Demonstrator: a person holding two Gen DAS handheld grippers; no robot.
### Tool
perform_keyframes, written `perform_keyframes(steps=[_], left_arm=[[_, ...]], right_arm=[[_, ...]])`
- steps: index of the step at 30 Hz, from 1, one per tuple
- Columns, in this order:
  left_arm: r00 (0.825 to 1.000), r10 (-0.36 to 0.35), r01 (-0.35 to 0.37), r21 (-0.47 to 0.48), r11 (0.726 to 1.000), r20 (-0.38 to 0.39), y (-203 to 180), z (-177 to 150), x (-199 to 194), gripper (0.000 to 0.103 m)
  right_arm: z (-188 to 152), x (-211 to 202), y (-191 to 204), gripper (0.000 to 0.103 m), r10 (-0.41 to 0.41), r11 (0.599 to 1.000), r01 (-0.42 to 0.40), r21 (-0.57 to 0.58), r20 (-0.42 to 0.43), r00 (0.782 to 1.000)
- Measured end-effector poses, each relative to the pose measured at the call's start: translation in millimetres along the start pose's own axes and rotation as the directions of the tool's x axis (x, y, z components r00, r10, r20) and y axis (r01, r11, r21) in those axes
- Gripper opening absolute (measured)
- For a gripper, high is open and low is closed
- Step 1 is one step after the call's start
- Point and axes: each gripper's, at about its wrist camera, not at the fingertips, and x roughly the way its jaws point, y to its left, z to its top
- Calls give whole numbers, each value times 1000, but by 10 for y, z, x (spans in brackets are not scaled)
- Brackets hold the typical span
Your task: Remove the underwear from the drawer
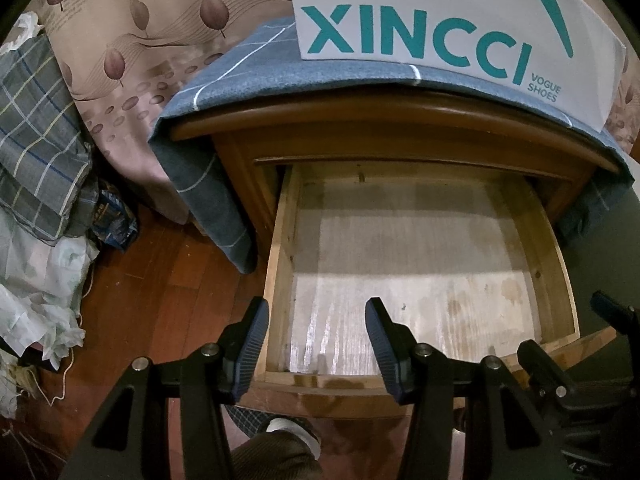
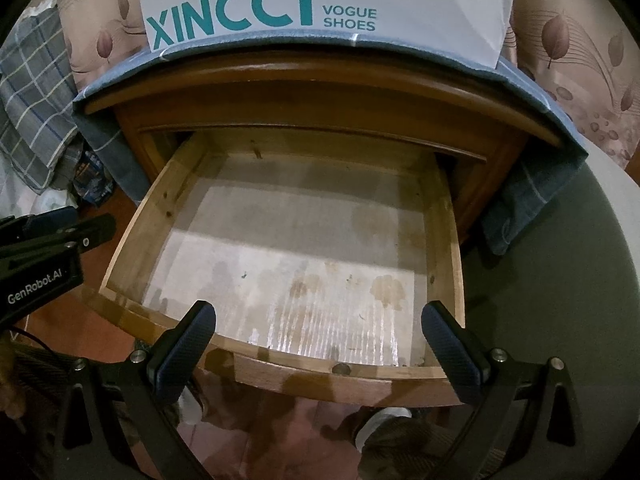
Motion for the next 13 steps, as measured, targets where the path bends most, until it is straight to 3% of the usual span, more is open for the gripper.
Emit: perform_keyframes(steps=[13], left_arm=[[1000,-1,1,-3,1000,0,-6,-3,12,51]], right_arm=[[6,-2,4,102,0,1000,0,-3,-2,1000]])
